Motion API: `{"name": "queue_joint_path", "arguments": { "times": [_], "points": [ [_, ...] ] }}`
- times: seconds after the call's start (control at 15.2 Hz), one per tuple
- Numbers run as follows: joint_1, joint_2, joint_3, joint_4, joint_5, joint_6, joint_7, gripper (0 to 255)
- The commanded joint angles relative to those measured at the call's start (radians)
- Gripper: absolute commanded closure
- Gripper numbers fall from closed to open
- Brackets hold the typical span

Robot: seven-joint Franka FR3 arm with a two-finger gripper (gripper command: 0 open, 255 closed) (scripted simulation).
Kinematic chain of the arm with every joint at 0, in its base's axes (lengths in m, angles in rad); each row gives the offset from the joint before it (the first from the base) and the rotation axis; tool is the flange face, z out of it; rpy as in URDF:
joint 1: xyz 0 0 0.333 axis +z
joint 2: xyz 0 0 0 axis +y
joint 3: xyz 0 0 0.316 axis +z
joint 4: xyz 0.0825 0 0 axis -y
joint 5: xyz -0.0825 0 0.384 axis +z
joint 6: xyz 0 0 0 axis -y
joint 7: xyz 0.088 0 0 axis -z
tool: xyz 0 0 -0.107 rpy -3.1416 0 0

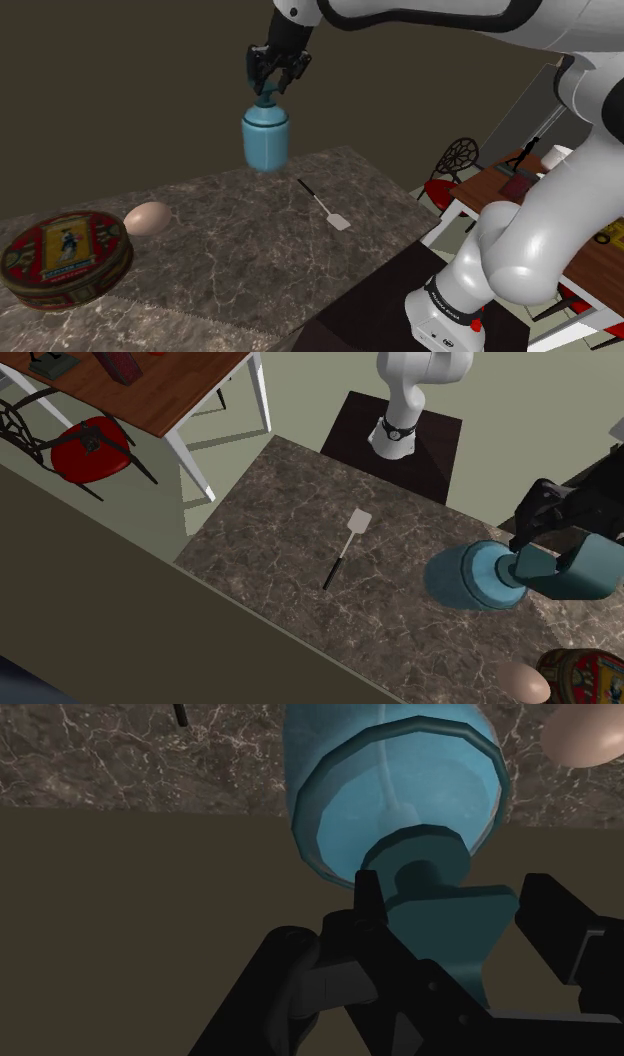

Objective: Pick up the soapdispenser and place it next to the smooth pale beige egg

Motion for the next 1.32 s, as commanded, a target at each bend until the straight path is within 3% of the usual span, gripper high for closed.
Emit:
{"name": "queue_joint_path", "arguments": {
  "times": [0.0, 0.73, 1.25],
  "points": [
    [0.019, 0.031, 0.023, 0.015, -0.016, 0.011, 0.049, 255],
    [0.149, 0.264, 0.116, 0.201, -0.127, 0.003, 0.296, 255],
    [0.146, 0.268, 0.112, 0.101, -0.14, 0.105, 0.321, 255]
  ]
}}
